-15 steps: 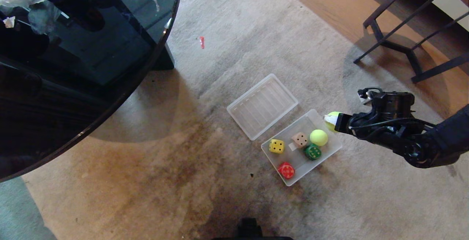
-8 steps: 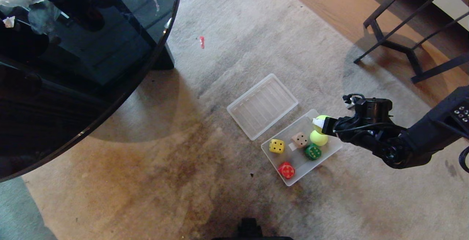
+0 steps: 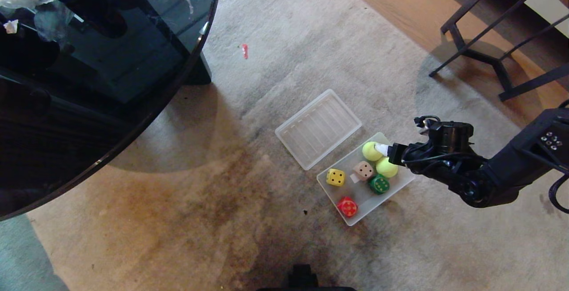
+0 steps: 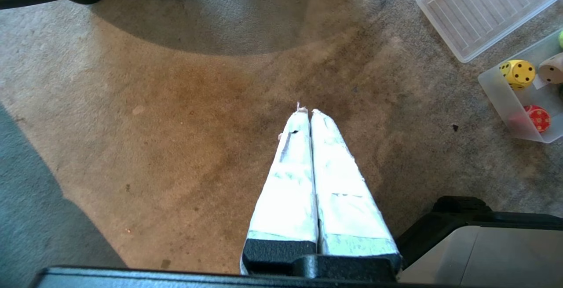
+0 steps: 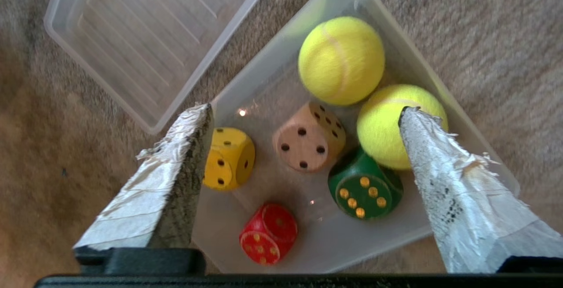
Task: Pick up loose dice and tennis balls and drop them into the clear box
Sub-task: Put the ball in the box, then close the lid
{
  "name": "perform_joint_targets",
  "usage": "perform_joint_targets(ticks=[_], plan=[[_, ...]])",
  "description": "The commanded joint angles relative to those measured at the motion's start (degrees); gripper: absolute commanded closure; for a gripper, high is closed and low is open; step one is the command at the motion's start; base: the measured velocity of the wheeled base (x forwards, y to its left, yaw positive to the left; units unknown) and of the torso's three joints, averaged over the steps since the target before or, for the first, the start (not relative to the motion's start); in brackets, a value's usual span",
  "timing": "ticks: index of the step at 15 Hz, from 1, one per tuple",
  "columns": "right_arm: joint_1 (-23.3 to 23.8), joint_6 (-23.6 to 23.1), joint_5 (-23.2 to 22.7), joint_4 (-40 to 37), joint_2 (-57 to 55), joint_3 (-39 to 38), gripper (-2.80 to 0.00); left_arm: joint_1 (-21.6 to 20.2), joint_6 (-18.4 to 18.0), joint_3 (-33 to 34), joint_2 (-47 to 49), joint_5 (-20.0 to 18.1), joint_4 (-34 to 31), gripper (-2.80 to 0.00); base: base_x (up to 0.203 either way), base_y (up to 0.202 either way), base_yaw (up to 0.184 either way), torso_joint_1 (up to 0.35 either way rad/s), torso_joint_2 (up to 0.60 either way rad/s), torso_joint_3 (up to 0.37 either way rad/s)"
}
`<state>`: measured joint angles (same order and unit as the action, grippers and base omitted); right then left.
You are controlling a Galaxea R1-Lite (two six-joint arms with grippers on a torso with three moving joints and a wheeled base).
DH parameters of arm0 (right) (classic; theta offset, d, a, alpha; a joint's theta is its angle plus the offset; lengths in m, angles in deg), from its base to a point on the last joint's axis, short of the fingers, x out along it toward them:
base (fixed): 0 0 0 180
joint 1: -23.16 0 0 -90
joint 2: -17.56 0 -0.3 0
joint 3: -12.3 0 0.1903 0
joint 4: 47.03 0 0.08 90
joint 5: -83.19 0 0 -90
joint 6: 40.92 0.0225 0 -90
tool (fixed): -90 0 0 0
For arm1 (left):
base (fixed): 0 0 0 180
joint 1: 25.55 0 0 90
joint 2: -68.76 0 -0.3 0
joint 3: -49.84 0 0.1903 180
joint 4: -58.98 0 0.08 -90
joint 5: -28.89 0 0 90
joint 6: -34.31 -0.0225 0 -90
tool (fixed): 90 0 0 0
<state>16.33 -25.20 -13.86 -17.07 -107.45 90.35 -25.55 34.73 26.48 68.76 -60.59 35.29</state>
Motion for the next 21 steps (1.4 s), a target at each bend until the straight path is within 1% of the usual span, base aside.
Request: perform_joint_targets(ticks=[1,2,4,5,7,8,9,11,12,14,19,21], plan=[[0.0,0.1,0.0,0.4,1.5,-1.4,-2.80,0.0,0.0,0.0,0.0,0.0,0.0,0.00,0.000,0.000,0.000,0.000,0.00,0.000],[0.0,0.1,0.0,0.1,2.5,-2.6,-2.80,0.0,0.0,0.0,0.0,0.0,0.0,0.00,0.000,0.000,0.000,0.000,0.00,0.000],[0.0,0.2,-0.1,-1.1,8.3,-6.7,-2.80,0.0,0.0,0.0,0.0,0.0,0.0,0.00,0.000,0.000,0.000,0.000,0.00,0.000],[0.0,0.2,-0.2,-1.6,12.5,-9.4,0.00,0.0,0.0,0.0,0.0,0.0,0.0,0.00,0.000,0.000,0.000,0.000,0.00,0.000],[0.2,-0.1,-0.6,-2.6,21.3,-16.2,0.00,0.0,0.0,0.0,0.0,0.0,0.0,0.00,0.000,0.000,0.000,0.000,0.00,0.000],[0.4,-0.3,-0.8,-3.2,23.5,-18.7,0.00,0.0,-0.1,0.0,0.0,0.0,0.0,0.00,0.000,0.000,0.000,0.000,0.00,0.000],[0.6,-1.1,-0.8,-5.0,26.5,-20.3,0.00,0.0,0.0,0.0,0.0,0.0,0.0,0.00,0.000,0.000,0.000,0.000,0.00,0.000],[1.0,-3.1,-0.8,-10.2,37.9,-24.0,0.00,0.0,0.0,0.0,0.0,0.0,0.0,0.00,0.000,0.000,0.000,0.000,0.00,0.000],[1.2,-4.3,-0.7,-14.5,45.5,-26.1,0.00,0.0,0.0,0.0,0.0,0.0,0.0,0.00,0.000,0.000,0.000,0.000,0.00,0.000],[1.5,-6.4,-0.3,-23.2,56.9,-29.6,0.00,0.0,0.0,0.0,0.0,0.0,0.0,0.00,0.000,0.000,0.000,0.000,0.00,0.000],[2.1,-11.2,1.5,-51.6,94.3,-37.7,0.00,0.0,0.0,0.0,0.0,0.0,0.0,0.00,0.000,0.000,0.000,0.000,0.00,0.000],[3.8,-13.8,2.3,-57.8,106.4,-42.1,0.00,0.0,0.0,0.0,0.0,0.0,0.0,0.00,0.000,0.000,0.000,0.000,0.00,0.000]])
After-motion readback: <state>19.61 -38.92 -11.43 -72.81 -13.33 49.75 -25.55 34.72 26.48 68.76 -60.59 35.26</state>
